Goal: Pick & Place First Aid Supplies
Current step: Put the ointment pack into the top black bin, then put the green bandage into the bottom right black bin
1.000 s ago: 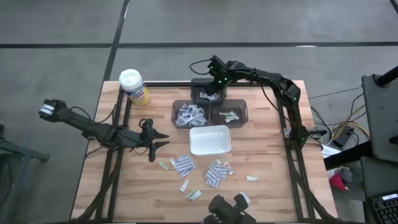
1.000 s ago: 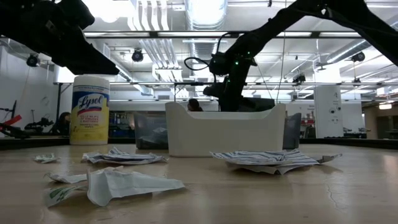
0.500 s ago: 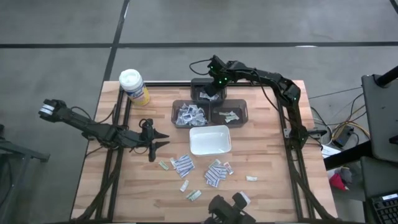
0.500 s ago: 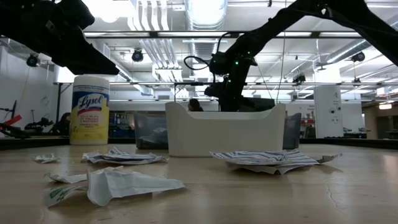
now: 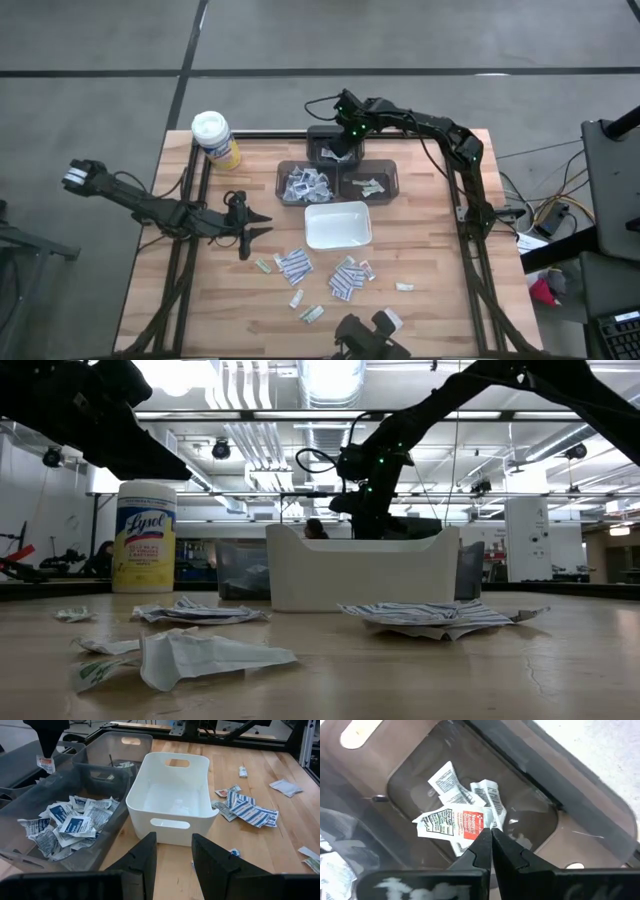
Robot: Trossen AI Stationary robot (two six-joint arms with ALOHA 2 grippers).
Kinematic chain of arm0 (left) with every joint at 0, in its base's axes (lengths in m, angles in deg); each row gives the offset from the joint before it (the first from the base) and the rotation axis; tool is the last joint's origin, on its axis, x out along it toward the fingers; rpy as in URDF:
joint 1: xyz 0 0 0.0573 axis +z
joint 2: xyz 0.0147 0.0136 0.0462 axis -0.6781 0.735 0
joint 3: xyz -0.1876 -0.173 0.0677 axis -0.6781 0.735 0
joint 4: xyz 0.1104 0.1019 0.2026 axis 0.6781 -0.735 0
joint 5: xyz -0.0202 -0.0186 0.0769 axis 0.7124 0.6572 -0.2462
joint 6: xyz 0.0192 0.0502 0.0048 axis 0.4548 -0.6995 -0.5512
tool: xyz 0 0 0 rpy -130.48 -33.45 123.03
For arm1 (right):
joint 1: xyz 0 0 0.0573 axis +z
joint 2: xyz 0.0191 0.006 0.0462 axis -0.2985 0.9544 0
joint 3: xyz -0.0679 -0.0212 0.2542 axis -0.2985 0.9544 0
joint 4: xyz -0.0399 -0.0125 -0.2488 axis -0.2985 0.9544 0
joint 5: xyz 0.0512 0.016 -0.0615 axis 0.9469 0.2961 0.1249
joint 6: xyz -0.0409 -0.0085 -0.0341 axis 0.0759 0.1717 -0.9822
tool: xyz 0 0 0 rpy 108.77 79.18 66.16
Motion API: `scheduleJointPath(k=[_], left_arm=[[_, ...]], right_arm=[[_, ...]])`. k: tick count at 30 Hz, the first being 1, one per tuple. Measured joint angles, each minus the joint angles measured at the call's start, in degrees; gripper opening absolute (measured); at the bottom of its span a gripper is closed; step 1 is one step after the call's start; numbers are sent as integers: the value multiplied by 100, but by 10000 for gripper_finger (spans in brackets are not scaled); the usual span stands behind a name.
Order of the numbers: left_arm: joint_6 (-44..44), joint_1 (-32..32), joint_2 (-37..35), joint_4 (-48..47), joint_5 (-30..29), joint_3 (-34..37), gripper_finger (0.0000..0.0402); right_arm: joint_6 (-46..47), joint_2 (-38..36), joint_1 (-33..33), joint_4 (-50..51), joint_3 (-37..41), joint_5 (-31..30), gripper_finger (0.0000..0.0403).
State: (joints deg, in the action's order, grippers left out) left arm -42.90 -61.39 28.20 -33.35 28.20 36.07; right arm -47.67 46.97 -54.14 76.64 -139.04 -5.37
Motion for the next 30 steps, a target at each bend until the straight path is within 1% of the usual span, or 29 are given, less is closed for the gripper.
scheduleJointPath(k=[5, 13, 17, 20, 24, 30], left_arm=[[0, 0, 0, 0, 0, 0, 117], [0, 0, 0, 0, 0, 0, 117], [0, -1, 0, -2, 0, 0, 117], [0, 0, 0, -3, 0, 0, 117], [0, 0, 1, -33, 0, 0, 117], [40, 0, 1, -28, 0, 0, 117]], right_arm=[[0, 0, 0, -4, 0, 69, 14], [2, 79, 0, -6, 4, 73, 66], [-191, 23, 0, -73, 7, 44, 82], [-289, -85, -6, -6, -104, 27, 84], [-369, -358, 33, 138, -236, 48, 75], [-583, -1112, 304, 676, -255, 95, 62]])
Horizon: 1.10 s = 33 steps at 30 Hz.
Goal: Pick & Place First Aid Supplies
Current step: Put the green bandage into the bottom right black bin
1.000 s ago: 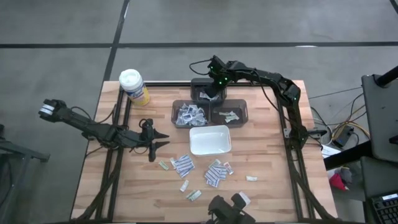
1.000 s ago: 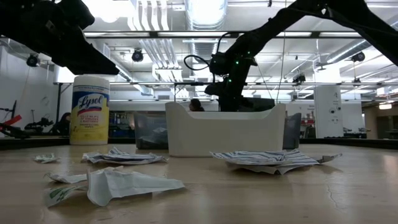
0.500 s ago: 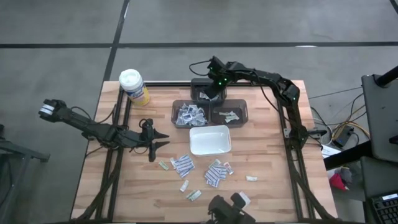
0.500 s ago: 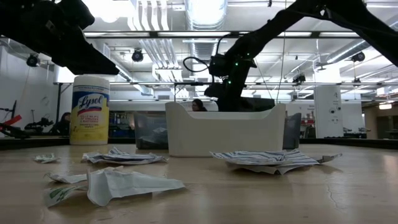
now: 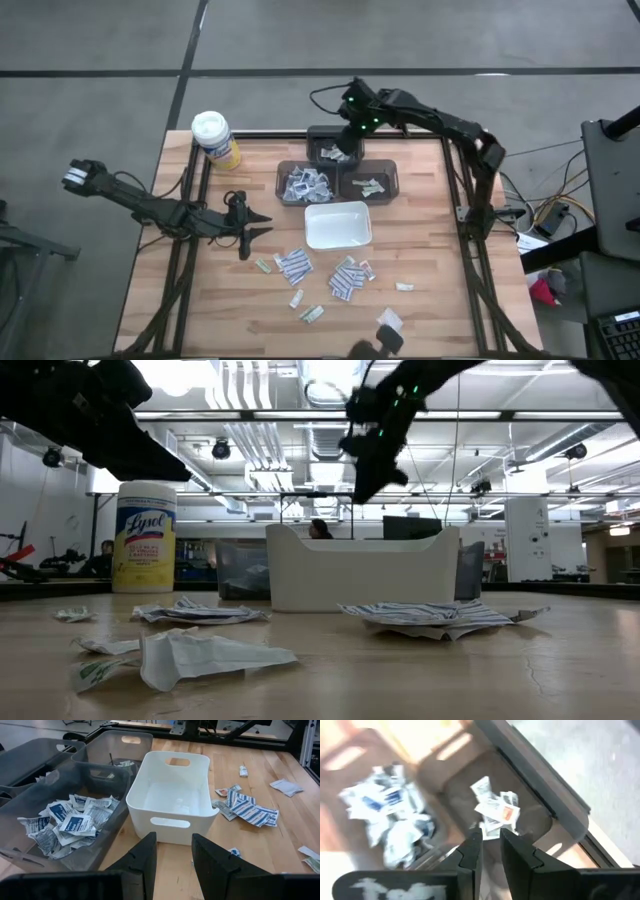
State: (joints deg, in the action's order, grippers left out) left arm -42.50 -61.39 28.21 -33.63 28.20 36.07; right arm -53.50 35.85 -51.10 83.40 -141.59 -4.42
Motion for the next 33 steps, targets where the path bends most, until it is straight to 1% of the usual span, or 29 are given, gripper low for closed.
scheduleJointPath(k=[4, 8, 14, 21, 25, 29, 33], left_arm=[[20, -2, 1, 0, 0, 0, 117], [22, -1, -1, -2, 1, 0, 117], [-26, -1, 0, -10, 2, 0, 117], [60, 0, -1, 4, 2, 0, 117], [141, -1, -1, 5, 4, 0, 117], [142, -1, -1, 9, 4, 0, 117], [142, 0, -1, 9, 4, 0, 117]], right_arm=[[-77, -652, 277, 257, 124, -7, 56], [-73, -1312, 699, 362, 323, -7, 52], [-12, -2238, 1499, 378, 951, -90, 52], [728, -3242, 2568, 367, 2087, -87, 39], [1314, -3739, 3267, 321, 2755, -85, 38], [1825, -4078, 3914, 265, 3358, -82, 38], [2206, -4264, 4418, 168, 3814, -70, 38]])
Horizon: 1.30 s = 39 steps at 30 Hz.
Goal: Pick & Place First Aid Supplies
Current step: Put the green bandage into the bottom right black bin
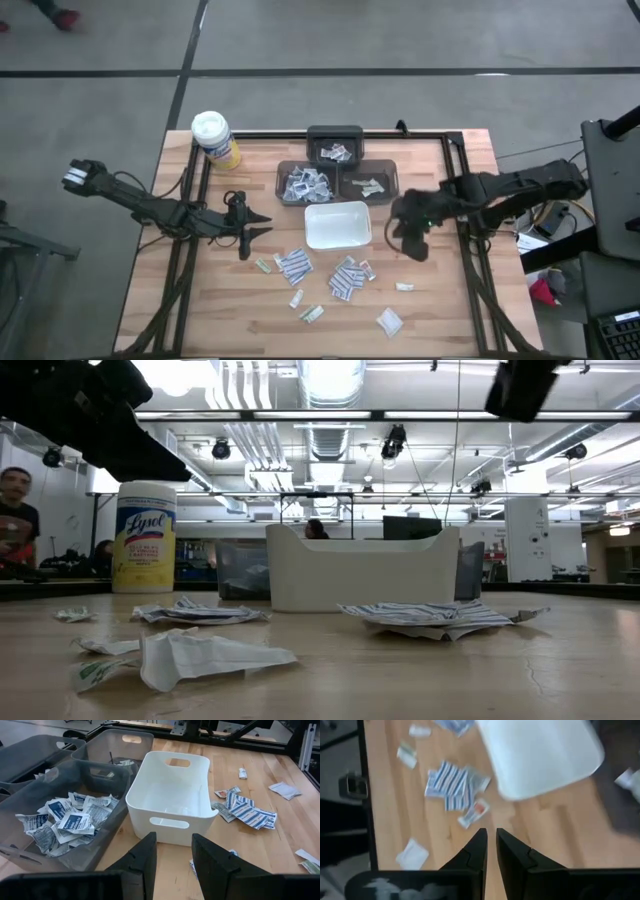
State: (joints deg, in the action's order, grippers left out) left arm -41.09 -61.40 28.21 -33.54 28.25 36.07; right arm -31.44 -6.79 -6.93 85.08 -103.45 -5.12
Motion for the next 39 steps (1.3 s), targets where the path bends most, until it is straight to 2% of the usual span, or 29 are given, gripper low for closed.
scheduleJointPath(k=[12, 21, 27, 39], left_arm=[[-2, 0, -1, -1, 0, 0, 117], [-4, -1, 0, -2, 0, 0, 117], [-9, -1, 1, -2, 0, 0, 117], [-10, -1, -1, -2, 0, 0, 117]], right_arm=[[487, 0, 705, -320, 1043, 72, 38], [776, 0, 1055, -889, 1774, 738, 38], [1590, 2, 1260, -1102, 2112, 909, 38], [3449, 2, 1409, -1217, 2149, 1359, 38]])
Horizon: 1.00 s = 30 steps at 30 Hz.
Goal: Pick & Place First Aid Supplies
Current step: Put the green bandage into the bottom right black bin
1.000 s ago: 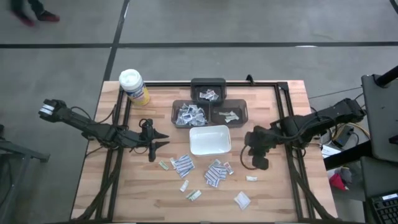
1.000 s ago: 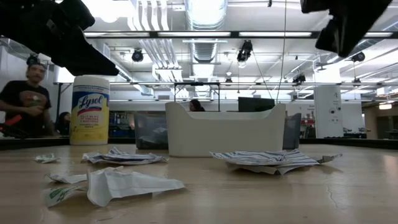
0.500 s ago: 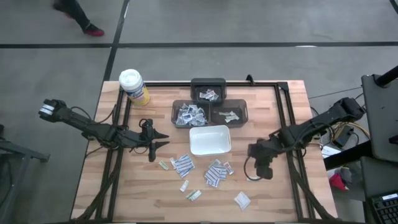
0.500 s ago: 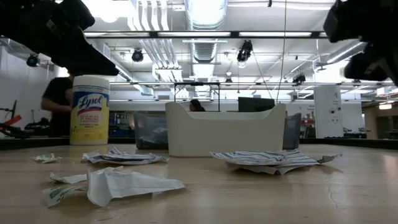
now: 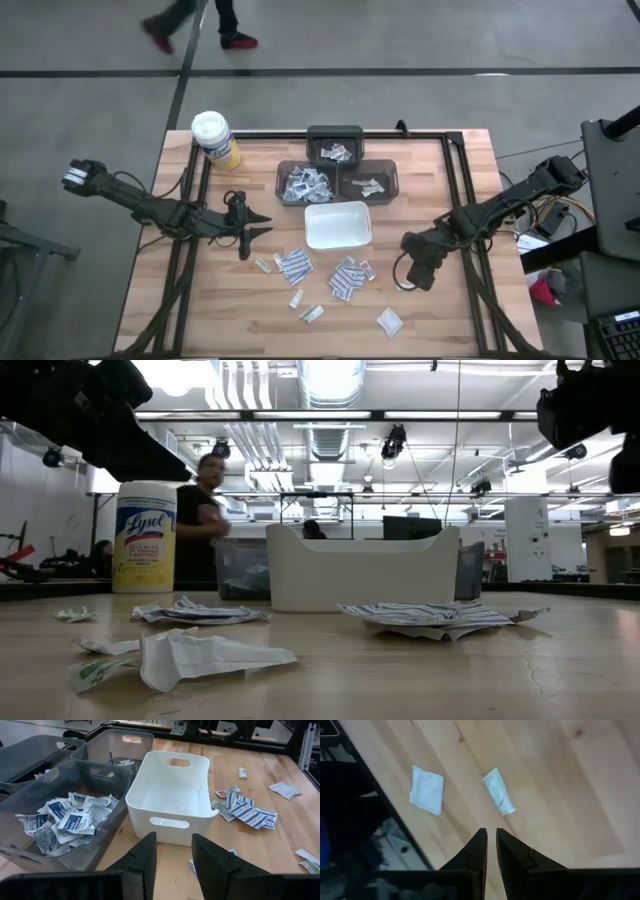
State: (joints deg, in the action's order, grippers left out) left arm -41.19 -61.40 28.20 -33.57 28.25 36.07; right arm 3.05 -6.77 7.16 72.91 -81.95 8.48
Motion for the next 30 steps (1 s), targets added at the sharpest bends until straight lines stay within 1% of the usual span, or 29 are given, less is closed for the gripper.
scheduleJointPath(k=[5, 11, 15, 21, 26, 30], left_arm=[[-1, 1, 0, 0, 0, 0, 117], [-2, -1, 2, -2, 0, 0, 117], [-3, -1, 0, -4, 0, 0, 117], [-88, 1, 2, -15, 0, 0, 117], [-189, -1, 0, -17, 0, 0, 117], [-189, -1, 0, -20, 0, 0, 117]], right_arm=[[637, 0, 111, -208, 0, 42, 44], [1344, 0, 115, -424, 32, 24, 76], [2109, 0, 215, -450, 70, 21, 98], [3157, 0, 500, -572, 211, -4, 121], [3858, 0, 644, -728, 357, -38, 135], [4390, 0, 716, -755, 432, -200, 141]])
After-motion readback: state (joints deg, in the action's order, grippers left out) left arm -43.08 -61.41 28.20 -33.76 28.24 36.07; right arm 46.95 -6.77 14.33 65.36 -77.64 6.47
